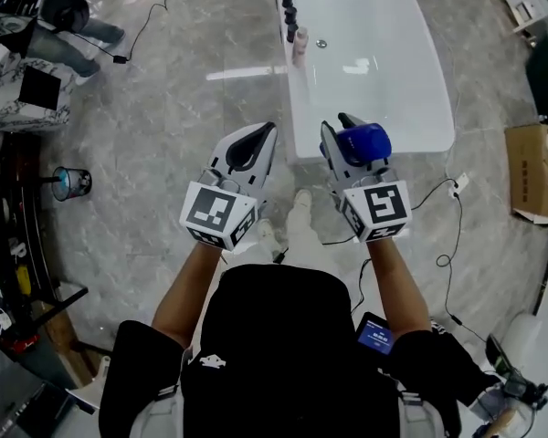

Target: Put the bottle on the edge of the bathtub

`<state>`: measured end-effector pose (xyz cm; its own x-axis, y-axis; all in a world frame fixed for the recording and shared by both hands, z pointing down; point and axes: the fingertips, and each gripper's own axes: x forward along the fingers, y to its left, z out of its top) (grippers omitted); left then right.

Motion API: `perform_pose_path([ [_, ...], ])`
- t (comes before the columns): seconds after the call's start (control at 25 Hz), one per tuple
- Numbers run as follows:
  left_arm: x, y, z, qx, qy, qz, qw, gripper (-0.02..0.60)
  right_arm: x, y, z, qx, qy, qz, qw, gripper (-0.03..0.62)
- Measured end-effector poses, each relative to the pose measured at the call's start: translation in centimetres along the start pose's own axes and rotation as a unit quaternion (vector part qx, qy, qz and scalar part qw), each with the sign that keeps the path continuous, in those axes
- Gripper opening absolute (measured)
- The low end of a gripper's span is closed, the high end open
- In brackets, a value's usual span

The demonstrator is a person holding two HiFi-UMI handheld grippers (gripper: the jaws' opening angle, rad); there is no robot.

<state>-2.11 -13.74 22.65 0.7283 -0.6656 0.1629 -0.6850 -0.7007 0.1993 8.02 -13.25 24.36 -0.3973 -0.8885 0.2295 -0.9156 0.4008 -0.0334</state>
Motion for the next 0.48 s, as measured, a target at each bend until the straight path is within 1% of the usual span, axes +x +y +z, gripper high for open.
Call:
perform_pose_path([
  [0.24, 3.7, 1.5, -3.1, -0.009, 0.016, 0.015, 0.9997, 0.012, 3.1, -2.6, -2.5, -0.005, 0.009, 0.023, 1.0, 0.126],
  [0.48, 6.6, 3.5, -7.1, -0.02, 0.033, 0.025, 0.9989, 0.012, 6.1, -4.6, -6.6, 0.006, 0.017, 0.033, 0.999, 0.126],
])
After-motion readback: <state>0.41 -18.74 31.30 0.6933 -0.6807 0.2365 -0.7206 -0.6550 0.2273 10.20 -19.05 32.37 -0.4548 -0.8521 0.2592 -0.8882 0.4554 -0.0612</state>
